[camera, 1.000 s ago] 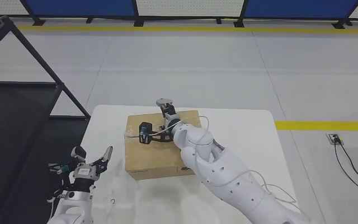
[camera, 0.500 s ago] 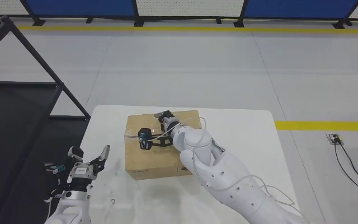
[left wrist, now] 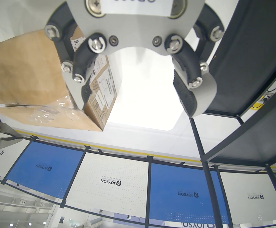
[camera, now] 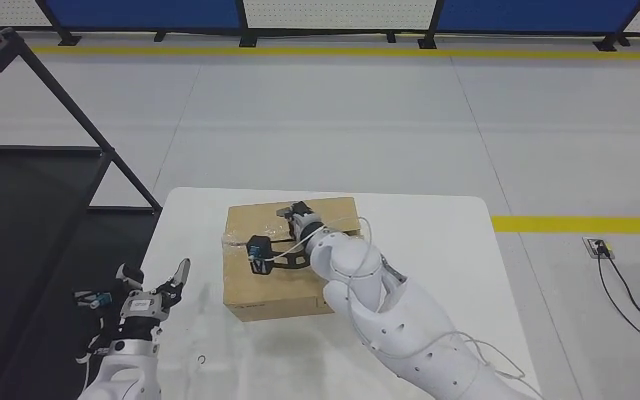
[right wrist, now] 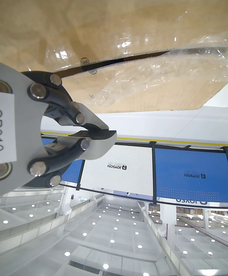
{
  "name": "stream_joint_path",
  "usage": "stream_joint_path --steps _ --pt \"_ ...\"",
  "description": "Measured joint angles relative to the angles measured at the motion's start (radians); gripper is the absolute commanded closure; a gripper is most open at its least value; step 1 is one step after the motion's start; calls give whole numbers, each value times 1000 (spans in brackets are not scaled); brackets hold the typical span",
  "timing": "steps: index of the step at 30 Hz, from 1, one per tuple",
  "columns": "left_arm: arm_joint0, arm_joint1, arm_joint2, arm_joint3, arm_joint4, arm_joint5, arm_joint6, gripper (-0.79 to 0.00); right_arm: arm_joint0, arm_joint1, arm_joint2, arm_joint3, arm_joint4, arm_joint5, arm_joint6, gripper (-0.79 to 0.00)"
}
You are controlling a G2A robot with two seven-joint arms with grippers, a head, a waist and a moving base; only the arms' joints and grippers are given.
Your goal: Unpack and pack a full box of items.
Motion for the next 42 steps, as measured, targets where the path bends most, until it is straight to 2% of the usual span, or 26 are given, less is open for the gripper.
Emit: stream_joint_path --steps 1,2,6,10,17,35,39,42 --pt "2 0 -1 -1 0 -1 1 -785 -1 1 6 -4 1 -18 -1 -268" --pt "3 0 -1 -2 0 -1 1 -785 -1 2 12 -7 4 -39 -4 -320" --pt "6 0 0 -3 0 -3 3 -785 4 8 40 -10 12 -137 -8 -351" --pt "5 0 6 -2 3 -5 6 -785 11 8 52 -4 18 -177 -18 -339" --pt "4 1 7 0 1 -9 8 -785 17 2 47 25 14 -186 -40 -283" --pt "8 2 -2 0 -6 -11 12 -785 77 -38 1 161 27 -158 -41 -280" --pt "12 3 -10 3 -13 -10 15 -785 100 -54 -13 212 37 -131 -24 -249" --pt "14 3 -14 5 -18 -10 16 -785 113 -64 -20 237 42 -117 -19 0"
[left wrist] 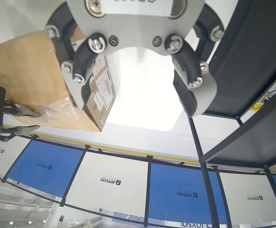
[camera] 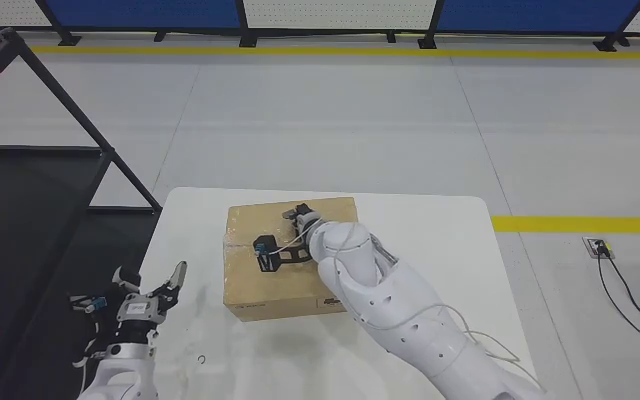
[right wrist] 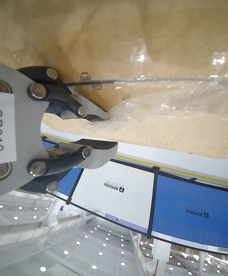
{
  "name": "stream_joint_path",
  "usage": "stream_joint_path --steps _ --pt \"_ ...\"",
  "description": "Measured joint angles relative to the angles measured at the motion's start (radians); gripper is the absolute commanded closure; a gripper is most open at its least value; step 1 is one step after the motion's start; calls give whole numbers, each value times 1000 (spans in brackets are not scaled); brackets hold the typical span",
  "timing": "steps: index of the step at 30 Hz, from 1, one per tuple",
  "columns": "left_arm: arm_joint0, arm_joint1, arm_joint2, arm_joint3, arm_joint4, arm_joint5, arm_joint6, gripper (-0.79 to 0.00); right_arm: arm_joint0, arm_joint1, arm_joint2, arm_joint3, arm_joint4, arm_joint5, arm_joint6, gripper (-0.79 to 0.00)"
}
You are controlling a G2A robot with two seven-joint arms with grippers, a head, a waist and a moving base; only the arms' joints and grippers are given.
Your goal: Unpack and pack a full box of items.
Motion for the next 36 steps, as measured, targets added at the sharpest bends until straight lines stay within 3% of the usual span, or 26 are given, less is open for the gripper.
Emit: stream_joint_path --steps 8,16,36 --pt "-27 2 22 39 27 -6 -50 -785 7 -13 -3 10 -3 31 1 0" --pt "-64 6 74 108 94 -54 -104 -785 -43 -7 18 -74 -38 58 9 0" --pt "-23 12 121 89 147 -123 -82 -785 -189 31 102 -281 -134 70 -66 0"
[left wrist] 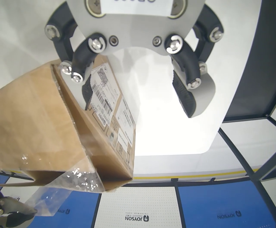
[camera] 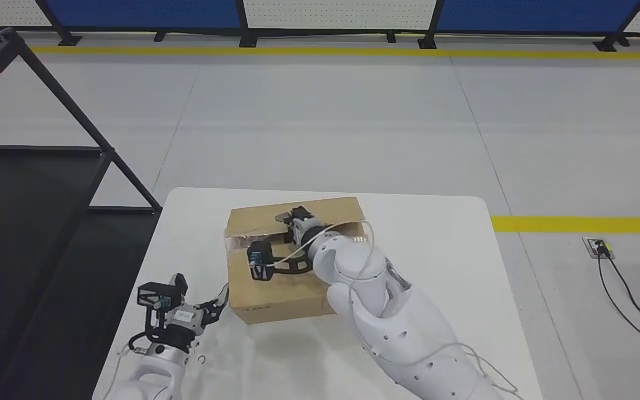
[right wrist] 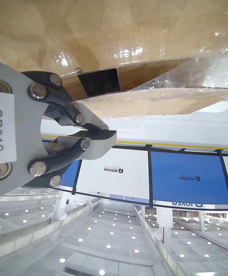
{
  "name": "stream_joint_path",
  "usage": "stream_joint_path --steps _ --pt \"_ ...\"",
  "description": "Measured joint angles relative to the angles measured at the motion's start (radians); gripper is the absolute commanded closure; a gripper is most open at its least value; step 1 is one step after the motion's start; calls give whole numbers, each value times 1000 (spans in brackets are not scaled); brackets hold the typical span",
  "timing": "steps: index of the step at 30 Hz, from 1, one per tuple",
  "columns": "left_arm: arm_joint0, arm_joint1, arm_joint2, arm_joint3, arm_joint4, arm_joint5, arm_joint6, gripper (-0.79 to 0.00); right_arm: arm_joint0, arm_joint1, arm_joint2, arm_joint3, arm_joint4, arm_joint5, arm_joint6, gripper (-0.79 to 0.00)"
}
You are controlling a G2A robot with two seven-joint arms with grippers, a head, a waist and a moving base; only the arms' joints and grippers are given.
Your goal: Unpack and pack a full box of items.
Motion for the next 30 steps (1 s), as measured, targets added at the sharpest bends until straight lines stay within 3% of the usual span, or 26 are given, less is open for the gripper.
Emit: stream_joint_path --steps 15,30 --pt "59 13 8 -44 47 -129 25 -785 -70 9 18 -116 -47 23 -33 0" --pt "76 17 55 -64 62 -158 35 -785 -145 22 27 -237 -87 33 -119 0"
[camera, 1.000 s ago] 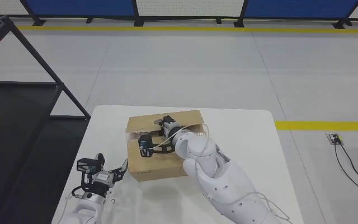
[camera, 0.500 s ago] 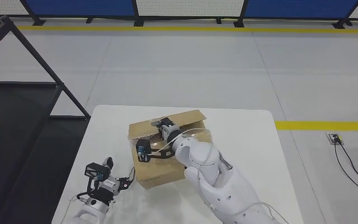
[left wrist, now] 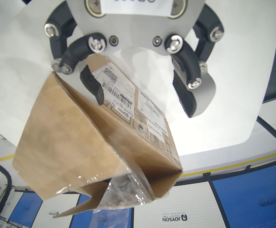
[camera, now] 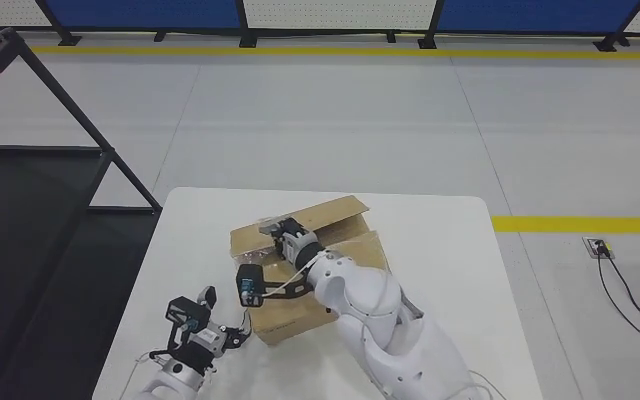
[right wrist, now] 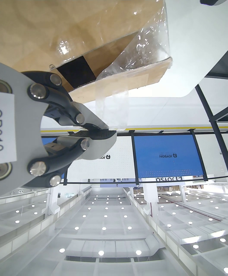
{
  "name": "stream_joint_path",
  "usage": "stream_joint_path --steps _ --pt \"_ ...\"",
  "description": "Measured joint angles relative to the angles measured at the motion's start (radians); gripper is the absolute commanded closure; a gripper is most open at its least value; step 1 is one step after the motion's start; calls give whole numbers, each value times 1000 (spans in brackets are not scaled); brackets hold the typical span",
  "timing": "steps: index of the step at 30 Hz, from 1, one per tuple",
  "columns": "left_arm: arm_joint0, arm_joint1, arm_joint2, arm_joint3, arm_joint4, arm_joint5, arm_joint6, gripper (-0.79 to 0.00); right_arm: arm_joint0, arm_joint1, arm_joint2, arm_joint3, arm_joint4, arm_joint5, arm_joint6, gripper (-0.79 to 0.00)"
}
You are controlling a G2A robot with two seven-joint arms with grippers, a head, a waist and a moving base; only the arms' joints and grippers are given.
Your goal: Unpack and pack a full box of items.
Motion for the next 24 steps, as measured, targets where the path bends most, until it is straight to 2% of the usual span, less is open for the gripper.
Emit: stream_joint_path --steps 16,20,24 --pt "7 5 52 -12 31 -33 8 -785 -51 4 -7 -82 -34 16 -25 0" --pt "20 10 34 -9 28 -61 16 -785 -57 2 -9 -94 -22 19 -36 0" --pt "31 15 -25 -4 -28 -56 28 -785 -74 2 -18 -121 -26 27 -47 0"
